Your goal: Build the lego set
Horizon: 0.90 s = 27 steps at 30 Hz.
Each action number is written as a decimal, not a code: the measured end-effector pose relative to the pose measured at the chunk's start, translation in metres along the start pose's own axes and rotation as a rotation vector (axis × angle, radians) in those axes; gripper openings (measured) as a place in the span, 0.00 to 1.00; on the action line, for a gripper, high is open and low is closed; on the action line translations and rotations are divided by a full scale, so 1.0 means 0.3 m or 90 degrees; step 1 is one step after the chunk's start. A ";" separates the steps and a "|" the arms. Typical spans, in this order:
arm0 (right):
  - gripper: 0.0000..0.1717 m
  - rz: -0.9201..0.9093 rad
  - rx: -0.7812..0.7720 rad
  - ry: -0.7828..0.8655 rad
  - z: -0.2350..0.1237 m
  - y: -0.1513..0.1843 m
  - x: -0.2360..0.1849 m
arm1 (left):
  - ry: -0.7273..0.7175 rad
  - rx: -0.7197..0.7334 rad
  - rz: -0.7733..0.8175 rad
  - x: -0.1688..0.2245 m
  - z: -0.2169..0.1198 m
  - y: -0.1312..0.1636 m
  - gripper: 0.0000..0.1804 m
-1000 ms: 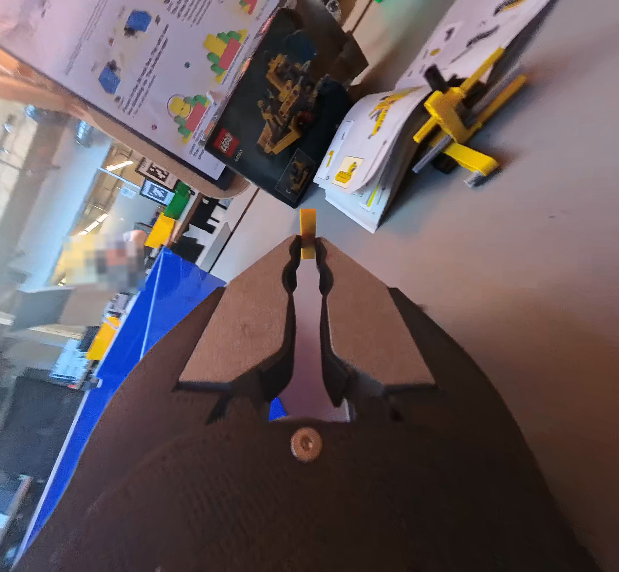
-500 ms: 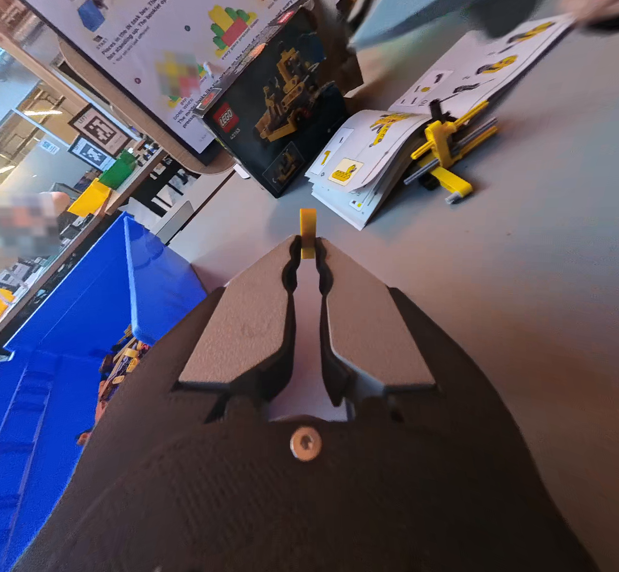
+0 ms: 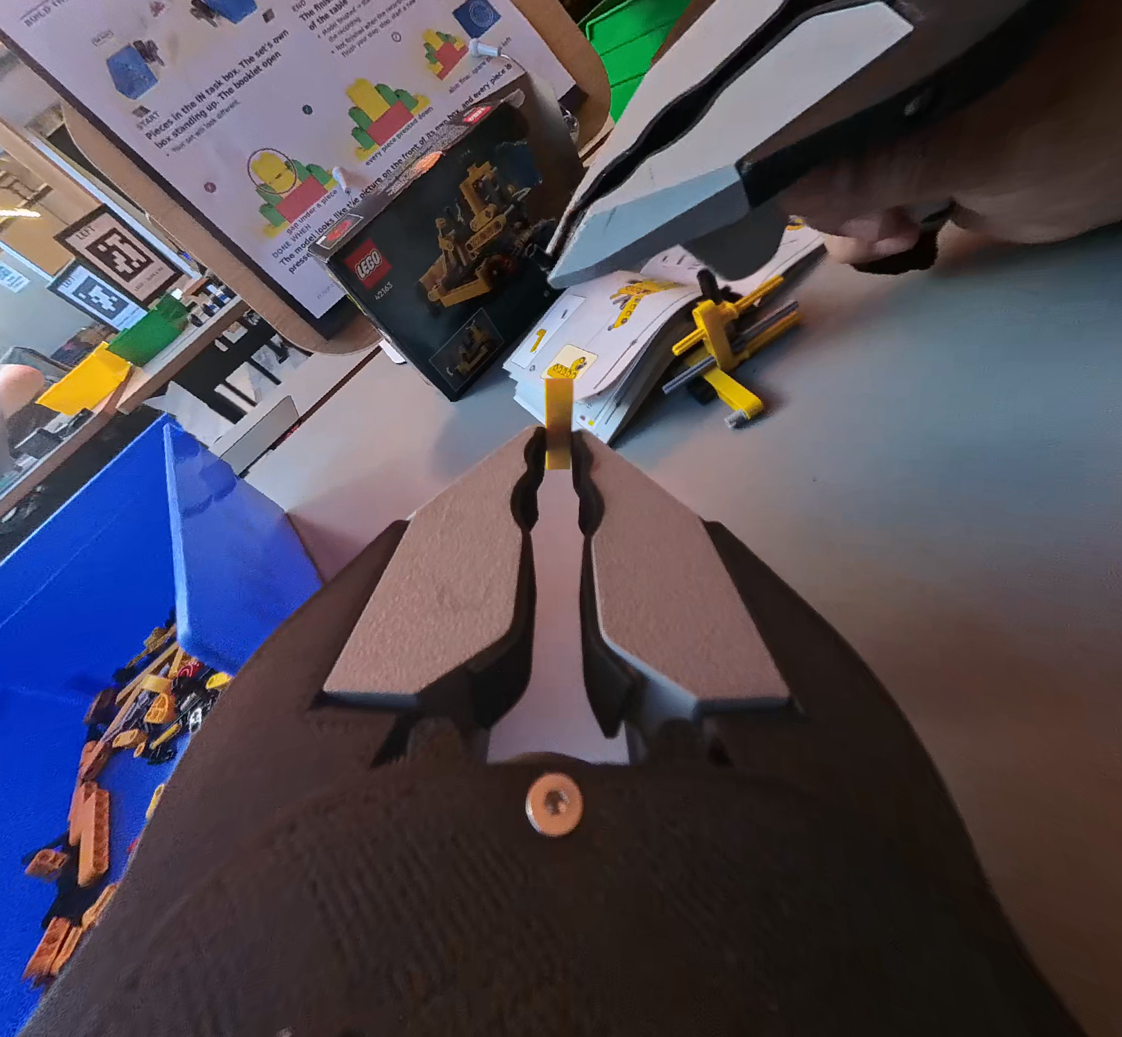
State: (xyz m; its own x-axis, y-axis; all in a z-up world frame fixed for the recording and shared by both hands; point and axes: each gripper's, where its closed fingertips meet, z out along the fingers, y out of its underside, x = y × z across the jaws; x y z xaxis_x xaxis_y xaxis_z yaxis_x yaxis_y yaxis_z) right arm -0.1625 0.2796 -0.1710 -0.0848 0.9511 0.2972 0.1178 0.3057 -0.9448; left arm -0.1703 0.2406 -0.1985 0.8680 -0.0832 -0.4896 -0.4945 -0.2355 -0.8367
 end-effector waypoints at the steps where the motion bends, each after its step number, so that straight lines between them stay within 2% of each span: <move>1: 0.01 0.003 0.004 0.002 -0.005 0.000 0.008 | 0.005 0.003 -0.002 0.002 0.007 -0.004 0.03; 8: 0.01 0.040 0.014 -0.014 -0.021 0.006 0.025 | 0.023 0.062 -0.046 0.004 0.023 -0.062 0.03; 10: 0.01 0.024 0.018 -0.006 -0.021 -0.001 0.029 | 0.049 0.096 -0.077 0.007 0.032 -0.110 0.03; 15: 0.01 -0.014 0.021 0.040 -0.032 -0.010 0.061 | 0.079 0.183 -0.058 -0.090 0.110 -0.306 0.03; 18: 0.01 -0.012 0.024 0.082 -0.048 -0.012 0.104 | 0.086 0.202 -0.082 -0.142 0.170 -0.367 0.03; 20: 0.01 -0.010 0.016 0.102 -0.057 0.000 0.127 | 0.078 0.190 -0.101 -0.164 0.197 -0.341 0.03; 22: 0.01 -0.002 0.012 0.101 -0.060 0.008 0.136 | 0.088 0.167 -0.120 -0.156 0.203 -0.272 0.03; 24: 0.01 0.003 0.016 0.064 -0.054 0.005 0.115 | 0.096 0.138 -0.131 -0.159 0.197 -0.209 0.03; 27: 0.01 0.008 -0.006 -0.019 -0.038 0.014 0.050 | 0.130 0.139 -0.156 -0.153 0.165 -0.195 0.03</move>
State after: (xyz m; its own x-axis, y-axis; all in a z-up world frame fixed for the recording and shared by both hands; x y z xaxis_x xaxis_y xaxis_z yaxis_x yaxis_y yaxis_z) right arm -0.1520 0.2958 -0.1690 -0.1125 0.9531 0.2811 0.1281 0.2944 -0.9470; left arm -0.1835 0.3061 -0.1392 0.9419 -0.2459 -0.2288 -0.2508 -0.0616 -0.9661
